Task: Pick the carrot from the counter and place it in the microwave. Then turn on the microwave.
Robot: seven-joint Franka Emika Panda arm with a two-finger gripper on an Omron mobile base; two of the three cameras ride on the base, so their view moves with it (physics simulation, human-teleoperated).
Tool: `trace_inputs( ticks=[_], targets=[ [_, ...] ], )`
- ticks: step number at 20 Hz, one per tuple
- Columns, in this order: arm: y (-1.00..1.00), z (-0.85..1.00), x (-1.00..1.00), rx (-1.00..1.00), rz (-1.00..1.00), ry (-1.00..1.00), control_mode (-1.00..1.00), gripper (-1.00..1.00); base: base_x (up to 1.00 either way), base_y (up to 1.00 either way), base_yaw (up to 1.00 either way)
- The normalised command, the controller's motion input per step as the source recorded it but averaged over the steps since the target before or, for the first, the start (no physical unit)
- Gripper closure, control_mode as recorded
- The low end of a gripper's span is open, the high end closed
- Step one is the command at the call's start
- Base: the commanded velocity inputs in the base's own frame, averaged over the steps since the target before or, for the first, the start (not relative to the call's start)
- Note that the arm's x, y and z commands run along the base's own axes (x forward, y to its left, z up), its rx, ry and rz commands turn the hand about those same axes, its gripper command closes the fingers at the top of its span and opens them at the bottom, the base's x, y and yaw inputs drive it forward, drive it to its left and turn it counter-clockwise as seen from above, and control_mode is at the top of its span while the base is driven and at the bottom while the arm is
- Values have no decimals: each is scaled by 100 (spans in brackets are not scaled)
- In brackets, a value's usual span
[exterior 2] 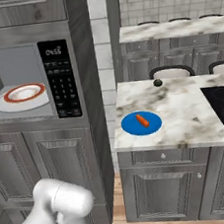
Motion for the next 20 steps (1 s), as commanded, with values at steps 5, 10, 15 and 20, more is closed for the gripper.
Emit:
trace_inputs(
  ticks=[5,10,15,20],
  targets=[
    [26,-3,0,0,-4,0,-100,-100,0,0,0],
    [24,-4,0,0,-5,0,-100,-100,0,0,0],
    [18,-3,0,0,-6,0,-100,-100,0,0,0],
    [18,-2,-1,0,-9,0,-100,-100,0,0,0]
  ],
)
